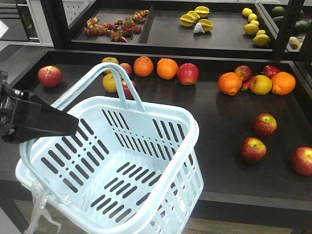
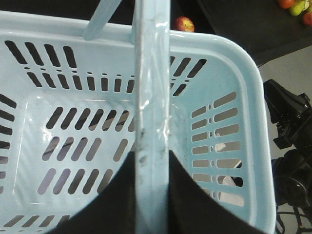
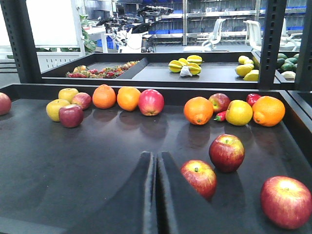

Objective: Pick three apples into basket with both arms
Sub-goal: 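Drive the base up to the table edge holding the basket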

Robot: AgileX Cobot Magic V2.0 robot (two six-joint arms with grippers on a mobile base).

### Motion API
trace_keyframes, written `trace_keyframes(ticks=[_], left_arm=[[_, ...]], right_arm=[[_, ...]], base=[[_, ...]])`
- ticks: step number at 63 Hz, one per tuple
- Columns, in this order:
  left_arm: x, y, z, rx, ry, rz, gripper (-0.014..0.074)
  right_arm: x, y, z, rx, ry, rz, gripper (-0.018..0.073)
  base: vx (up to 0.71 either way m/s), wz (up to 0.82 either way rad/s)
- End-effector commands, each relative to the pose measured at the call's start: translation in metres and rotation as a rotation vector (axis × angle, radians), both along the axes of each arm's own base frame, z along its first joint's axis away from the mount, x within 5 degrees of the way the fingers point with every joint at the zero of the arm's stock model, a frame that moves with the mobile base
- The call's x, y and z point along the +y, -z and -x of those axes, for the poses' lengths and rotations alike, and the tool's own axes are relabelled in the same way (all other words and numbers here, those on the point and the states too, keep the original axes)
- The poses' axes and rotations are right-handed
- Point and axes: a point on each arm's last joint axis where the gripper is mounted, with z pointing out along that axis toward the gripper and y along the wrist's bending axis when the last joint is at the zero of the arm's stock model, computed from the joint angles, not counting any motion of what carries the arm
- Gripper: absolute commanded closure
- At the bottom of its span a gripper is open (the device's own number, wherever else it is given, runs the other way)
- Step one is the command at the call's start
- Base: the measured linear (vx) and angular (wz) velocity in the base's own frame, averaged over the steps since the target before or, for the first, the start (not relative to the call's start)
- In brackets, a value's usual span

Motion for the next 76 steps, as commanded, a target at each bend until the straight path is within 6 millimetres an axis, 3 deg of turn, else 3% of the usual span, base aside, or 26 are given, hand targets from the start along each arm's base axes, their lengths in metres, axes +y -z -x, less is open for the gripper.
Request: trace_keyframes(ticks=[1,76], left_arm=[[-0.002,-0.0181,0.0043,-0.058,-0.022,0.1,0.0604],[-0.002,-0.0181,0.0043,-0.058,-0.022,0.1,0.0604]], right_arm=[[-0.0001,-0.0024,0.0001,-0.068,0.002,0.012,0.0561],[-0.0001,-0.0024,0.0001,-0.068,0.002,0.012,0.0561]], base=[[0.03,-0.04],[0.06,-0.07]])
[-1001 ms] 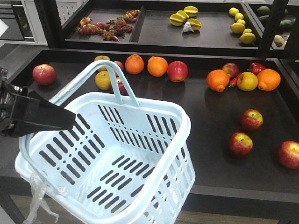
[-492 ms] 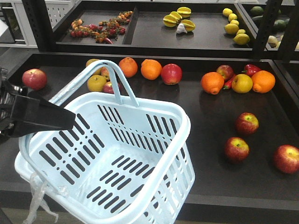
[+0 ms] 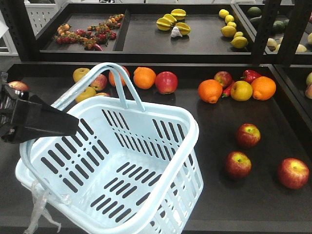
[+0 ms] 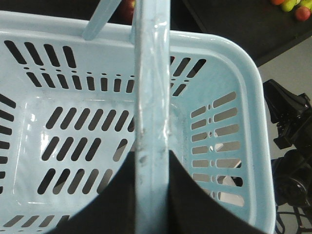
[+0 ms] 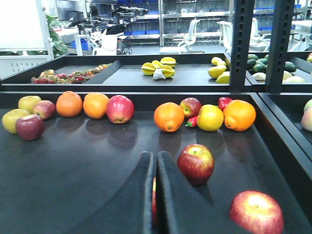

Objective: Pick three apples into basket with both arms
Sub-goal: 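Drive the base up to the table edge holding the basket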

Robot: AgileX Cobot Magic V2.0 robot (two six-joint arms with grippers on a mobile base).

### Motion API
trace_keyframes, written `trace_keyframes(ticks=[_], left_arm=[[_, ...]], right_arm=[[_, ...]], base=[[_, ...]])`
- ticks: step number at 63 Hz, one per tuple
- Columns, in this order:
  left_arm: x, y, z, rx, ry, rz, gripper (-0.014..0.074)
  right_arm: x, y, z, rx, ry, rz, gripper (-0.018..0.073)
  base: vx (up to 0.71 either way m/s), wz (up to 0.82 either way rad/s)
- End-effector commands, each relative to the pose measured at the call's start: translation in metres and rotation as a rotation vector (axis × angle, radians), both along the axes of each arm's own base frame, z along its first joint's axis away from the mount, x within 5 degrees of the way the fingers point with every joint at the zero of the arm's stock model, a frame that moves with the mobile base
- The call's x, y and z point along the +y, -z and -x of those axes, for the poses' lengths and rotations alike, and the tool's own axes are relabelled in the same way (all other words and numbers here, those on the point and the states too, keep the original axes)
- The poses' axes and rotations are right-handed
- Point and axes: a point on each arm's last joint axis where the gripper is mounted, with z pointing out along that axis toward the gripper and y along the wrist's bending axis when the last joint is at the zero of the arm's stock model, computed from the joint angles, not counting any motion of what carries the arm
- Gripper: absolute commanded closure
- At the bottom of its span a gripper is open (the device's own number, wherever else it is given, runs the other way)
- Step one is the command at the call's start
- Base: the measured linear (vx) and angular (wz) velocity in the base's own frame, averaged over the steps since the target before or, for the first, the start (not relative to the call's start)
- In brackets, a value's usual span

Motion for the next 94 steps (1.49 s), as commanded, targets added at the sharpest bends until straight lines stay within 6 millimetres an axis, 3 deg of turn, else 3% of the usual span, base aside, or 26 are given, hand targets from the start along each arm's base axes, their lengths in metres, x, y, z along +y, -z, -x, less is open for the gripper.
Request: trace_keyframes(ticks=[1,94], left_arm=[[-0.002,-0.0181,0.0043,-0.058,-0.022,0.1,0.0604],[-0.002,-0.0181,0.0043,-0.058,-0.022,0.1,0.0604]], right_arm=[[-0.0001,-0.0024,0.0001,-0.068,0.002,0.012,0.0561],[-0.0001,-0.0024,0.0001,-0.068,0.002,0.012,0.0561]], base=[[0.1,-0.09],[0.07,-0.03]])
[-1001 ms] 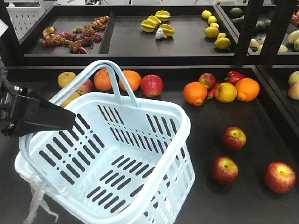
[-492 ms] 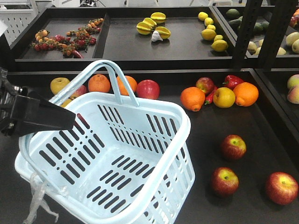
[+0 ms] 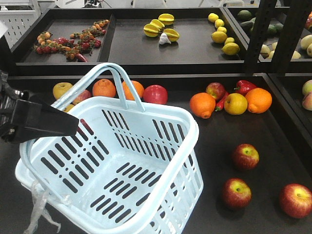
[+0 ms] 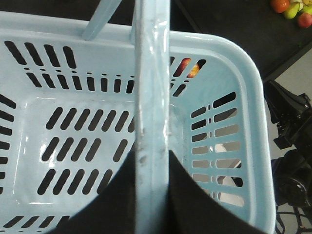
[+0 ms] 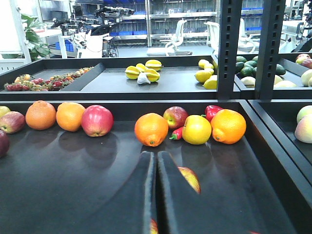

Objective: Pick three apples into basket with both arms
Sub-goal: 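Drive the base up to the table edge holding the basket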

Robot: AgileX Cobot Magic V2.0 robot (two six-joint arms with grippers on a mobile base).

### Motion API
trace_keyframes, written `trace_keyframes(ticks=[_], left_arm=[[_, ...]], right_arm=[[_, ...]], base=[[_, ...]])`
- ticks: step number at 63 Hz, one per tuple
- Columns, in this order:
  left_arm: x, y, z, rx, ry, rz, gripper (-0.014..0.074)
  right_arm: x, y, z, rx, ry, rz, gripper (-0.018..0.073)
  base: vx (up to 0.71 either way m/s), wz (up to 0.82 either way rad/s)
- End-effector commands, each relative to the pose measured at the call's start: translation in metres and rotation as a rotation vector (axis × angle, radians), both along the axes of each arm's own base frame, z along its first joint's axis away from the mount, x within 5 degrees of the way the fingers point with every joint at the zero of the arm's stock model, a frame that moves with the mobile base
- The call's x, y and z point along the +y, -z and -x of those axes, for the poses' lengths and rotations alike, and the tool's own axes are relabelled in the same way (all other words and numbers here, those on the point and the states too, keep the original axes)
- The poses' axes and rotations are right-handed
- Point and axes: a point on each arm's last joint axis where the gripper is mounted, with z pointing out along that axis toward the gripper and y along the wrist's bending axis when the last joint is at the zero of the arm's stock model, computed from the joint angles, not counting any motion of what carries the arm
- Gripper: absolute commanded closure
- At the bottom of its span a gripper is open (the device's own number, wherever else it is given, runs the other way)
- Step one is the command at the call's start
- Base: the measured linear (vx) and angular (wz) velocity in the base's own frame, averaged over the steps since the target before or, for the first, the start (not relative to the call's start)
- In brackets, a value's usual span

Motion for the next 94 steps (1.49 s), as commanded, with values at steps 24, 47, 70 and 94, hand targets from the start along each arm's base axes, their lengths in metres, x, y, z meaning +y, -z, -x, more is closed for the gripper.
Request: trace_keyframes(ticks=[24,47,70,94], left_arm=[[-0.002,-0.0181,0.0043,-0.058,-0.022,0.1,0.0604],[-0.002,-0.0181,0.0043,-0.058,-0.022,0.1,0.0604],[-0.002,-0.0181,0.0043,-0.058,-0.022,0.1,0.0604],[-0.002,-0.0181,0.0043,-0.058,-0.022,0.1,0.0604]], right_arm=[[-0.0001,-0.0024,0.0001,-0.068,0.002,0.012,0.0561],[-0.0001,-0.0024,0.0001,-0.068,0.002,0.012,0.0561],[-0.0001,-0.0024,0.0001,-0.068,0.002,0.012,0.0561],[-0.0001,-0.0024,0.0001,-0.068,0.002,0.012,0.0561]], base=[[0.0,0.0],[0.0,0.0],[0.0,0.0],[0.0,0.0]])
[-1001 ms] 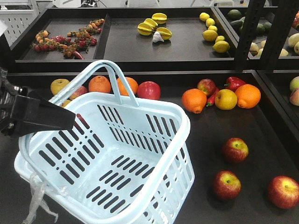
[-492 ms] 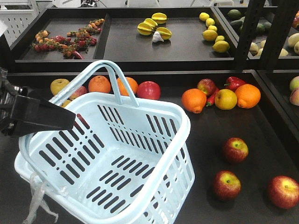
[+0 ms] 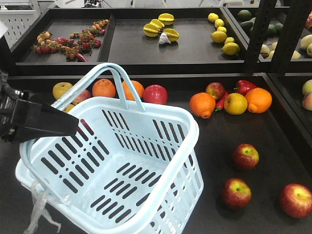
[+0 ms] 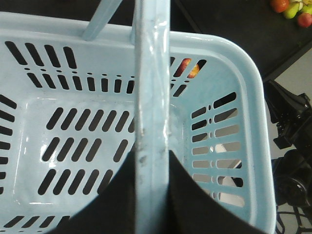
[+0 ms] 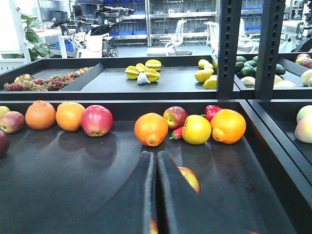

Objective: Pick three apples into basket with both arms
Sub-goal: 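Drive the base up to the table edge holding the basket, then lower the light-blue basket onto the table with the left gripper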

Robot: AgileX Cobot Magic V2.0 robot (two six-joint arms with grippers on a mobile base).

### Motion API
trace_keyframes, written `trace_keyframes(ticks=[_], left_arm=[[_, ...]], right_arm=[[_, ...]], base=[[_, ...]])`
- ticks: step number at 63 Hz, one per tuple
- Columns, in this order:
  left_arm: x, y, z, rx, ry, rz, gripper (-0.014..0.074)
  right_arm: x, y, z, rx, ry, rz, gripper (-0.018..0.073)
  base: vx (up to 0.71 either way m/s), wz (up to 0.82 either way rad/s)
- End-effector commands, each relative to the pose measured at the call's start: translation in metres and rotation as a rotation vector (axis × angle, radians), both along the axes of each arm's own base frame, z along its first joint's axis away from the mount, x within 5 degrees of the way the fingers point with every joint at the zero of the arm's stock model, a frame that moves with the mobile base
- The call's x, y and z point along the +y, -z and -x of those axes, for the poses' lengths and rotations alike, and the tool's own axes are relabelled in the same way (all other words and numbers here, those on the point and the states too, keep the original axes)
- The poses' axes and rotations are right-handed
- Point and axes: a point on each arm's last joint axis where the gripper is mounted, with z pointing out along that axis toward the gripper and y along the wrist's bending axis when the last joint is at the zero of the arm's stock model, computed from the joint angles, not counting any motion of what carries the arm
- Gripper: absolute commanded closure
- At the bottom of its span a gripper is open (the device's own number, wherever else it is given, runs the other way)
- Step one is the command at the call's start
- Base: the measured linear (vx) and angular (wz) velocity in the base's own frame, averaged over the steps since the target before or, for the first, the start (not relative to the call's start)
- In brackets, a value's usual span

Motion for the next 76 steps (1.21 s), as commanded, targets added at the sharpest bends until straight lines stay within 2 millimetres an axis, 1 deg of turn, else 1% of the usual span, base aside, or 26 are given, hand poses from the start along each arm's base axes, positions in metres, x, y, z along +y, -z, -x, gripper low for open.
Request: trace_keyframes(ticks=[1,18,24,34,42,51,67,72,76], left_arm=[[-0.002,-0.018,0.004,-0.058,-0.022,0.1,0.0604],[-0.001,-0.019,0.0,-0.091,-0.048,0.101,0.0604],[0.0,-0.02,-0.003,-0.174,-0.036,0.071,0.0604],[-0.001,-0.021,-0.01,-0.347,0.048,-0.007,0.0604],[-0.005,-0.014,-0.023,-0.409,0.112,-0.057,0.0604],[-0.015,0.004,-0.047,-0.427,0.208,-0.096,0.0604],[-0.036,0.046,-0.092,-0.457,0.383,-0.098,0.0604],[-0.042,0.06,-0.108,-0.434,0.411,-0.098,0.0604],[-0.046,0.066,-0.119,-0.412,0.427,-0.098,0.0604]], right_arm=[[0.0,-0.002,0.0,-0.068,0.002,0.012,0.0561],[0.0,-0.002,0.0,-0.068,0.002,0.012,0.0561],[0.0,-0.002,0.0,-0.068,0.002,0.012,0.0561],[0.0,-0.002,0.0,-0.068,0.002,0.012,0.0561],[0.0,-0.002,0.0,-0.068,0.002,0.012,0.0561],[0.0,-0.002,0.0,-0.068,0.002,0.012,0.0561],[0.0,-0.002,0.0,-0.068,0.002,0.012,0.0561],[0.0,-0.002,0.0,-0.068,0.002,0.012,0.0561],[0.0,-0.002,0.0,-0.068,0.002,0.012,0.0561]], base=[[0.0,0.0],[0.0,0.0],[0.0,0.0],[0.0,0.0],[0.0,0.0],[0.0,0.0],[0.0,0.0],[0.0,0.0],[0.0,0.0]])
